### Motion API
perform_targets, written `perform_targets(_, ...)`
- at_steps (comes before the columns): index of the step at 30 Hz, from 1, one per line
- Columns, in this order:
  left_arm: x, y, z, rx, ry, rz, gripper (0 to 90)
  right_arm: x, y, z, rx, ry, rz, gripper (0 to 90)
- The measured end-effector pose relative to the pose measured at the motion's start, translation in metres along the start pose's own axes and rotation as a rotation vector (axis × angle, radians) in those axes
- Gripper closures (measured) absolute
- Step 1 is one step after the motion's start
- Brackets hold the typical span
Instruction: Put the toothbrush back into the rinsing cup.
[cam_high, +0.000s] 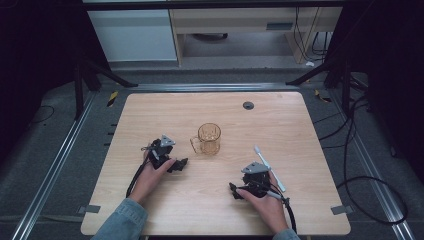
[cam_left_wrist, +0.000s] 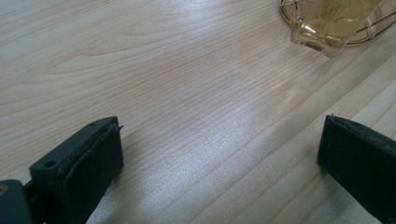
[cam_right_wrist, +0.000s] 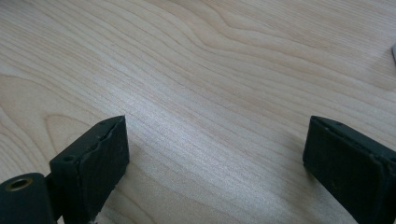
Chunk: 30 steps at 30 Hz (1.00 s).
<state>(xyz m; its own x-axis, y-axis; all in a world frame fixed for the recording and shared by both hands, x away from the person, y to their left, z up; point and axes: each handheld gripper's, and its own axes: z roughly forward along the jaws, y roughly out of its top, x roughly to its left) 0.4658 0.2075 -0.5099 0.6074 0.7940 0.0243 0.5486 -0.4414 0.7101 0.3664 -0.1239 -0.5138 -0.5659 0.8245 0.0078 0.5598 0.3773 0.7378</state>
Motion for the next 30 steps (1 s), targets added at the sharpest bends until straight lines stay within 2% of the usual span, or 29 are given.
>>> perform_targets(2, 0.000, 0.000, 0.000, 0.000, 0.000, 0.000, 0.0, -0.001, 0.003, -0.002, 0.002, 0.007, 0.009, 11.2)
perform_targets(5, 0.000, 0.000, 0.000, 0.000, 0.000, 0.000, 0.0, 0.000, 0.010, -0.012, 0.012, -0.020, -0.033, 13.1)
perform_targets(9, 0.000, 0.000, 0.000, 0.000, 0.000, 0.000, 0.0, -0.007, 0.021, -0.028, 0.065, -0.053, -0.066, 18.5)
perform_targets(14, 0.000, 0.000, 0.000, 0.000, 0.002, -0.002, 0.0, -0.023, 0.035, -0.048, 0.152, -0.087, -0.094, 23.6)
perform_targets(20, 0.000, 0.000, 0.000, 0.000, 0.001, -0.001, 0.0, -0.043, 0.052, -0.069, 0.223, -0.124, -0.130, 27.7)
perform_targets(23, 0.000, 0.000, 0.000, 0.000, 0.002, -0.002, 0.0, -0.055, 0.061, -0.078, 0.249, -0.129, -0.122, 30.7)
perform_targets(25, -0.001, 0.000, 0.000, -0.001, 0.003, -0.003, 0.0, -0.064, 0.067, -0.083, 0.247, -0.112, -0.085, 32.1)
perform_targets(27, -0.001, 0.000, 0.000, 0.000, 0.004, -0.003, 0.0, -0.072, 0.070, -0.086, 0.268, -0.099, -0.067, 33.4)
perform_targets(30, -0.001, 0.000, 0.000, 0.000, 0.004, -0.003, 0.0, -0.082, 0.076, -0.089, 0.308, -0.107, -0.066, 35.0)
